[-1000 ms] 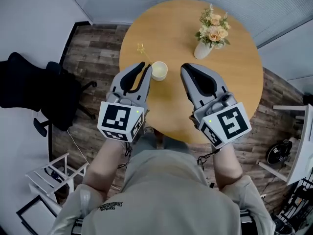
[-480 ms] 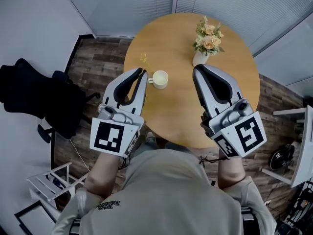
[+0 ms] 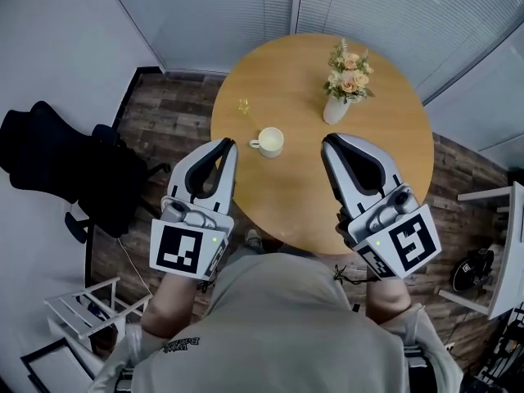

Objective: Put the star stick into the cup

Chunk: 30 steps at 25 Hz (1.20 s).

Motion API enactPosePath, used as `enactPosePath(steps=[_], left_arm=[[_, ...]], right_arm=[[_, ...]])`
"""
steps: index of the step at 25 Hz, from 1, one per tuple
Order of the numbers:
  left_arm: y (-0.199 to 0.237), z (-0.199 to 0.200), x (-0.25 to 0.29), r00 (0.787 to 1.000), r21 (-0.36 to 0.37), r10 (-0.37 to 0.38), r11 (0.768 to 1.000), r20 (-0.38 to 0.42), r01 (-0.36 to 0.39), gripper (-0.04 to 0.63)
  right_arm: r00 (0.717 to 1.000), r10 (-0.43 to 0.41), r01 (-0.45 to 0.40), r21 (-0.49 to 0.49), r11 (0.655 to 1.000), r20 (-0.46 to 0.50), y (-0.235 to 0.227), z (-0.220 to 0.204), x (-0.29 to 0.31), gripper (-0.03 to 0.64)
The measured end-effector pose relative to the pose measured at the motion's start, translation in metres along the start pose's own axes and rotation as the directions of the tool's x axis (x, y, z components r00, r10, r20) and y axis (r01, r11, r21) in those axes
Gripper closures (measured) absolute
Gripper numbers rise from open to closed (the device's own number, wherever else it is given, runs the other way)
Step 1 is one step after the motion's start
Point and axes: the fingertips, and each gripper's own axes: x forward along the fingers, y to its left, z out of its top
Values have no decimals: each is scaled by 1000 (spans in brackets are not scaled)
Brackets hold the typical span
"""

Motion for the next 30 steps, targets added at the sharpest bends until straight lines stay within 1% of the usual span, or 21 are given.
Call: enactPosePath(steps=[6, 11, 14, 19, 22, 24, 26, 30], left_arm=[[-2, -17, -4, 999, 15, 19, 1000, -38, -18, 565], [-3, -19, -4, 999, 18, 21, 1000, -40, -21, 571], [-4, -18, -3, 999, 22, 19, 1000, -40, -18, 572], [-9, -18, -3, 998, 19, 12, 1000, -55, -11, 574], [-13, -20, -4, 997, 33, 7, 999, -75, -5, 574], [-14, -21, -5, 997, 35, 5, 999, -82, -2, 573], [-17, -18, -5, 997, 20, 3, 1000, -81, -1, 574], [-17, -20, -6, 996, 27, -5, 1000, -88, 7, 574]], right_arm=[[999, 19, -19, 0, 1000, -37, 6, -21, -3, 581], [998, 31, -30, 21, 999, -50, 9, -32, -2, 580], [997, 33, -32, 9, 999, -70, 9, -36, -2, 580], [998, 40, -38, 33, 999, -53, 8, -34, -3, 580], [998, 43, -41, 39, 998, -41, 9, -32, -3, 581], [998, 47, -45, 40, 998, -40, 9, -32, -3, 580], [998, 49, -47, 42, 998, -41, 9, -33, -3, 581], [998, 42, -39, 61, 997, -48, 7, -38, -3, 581]])
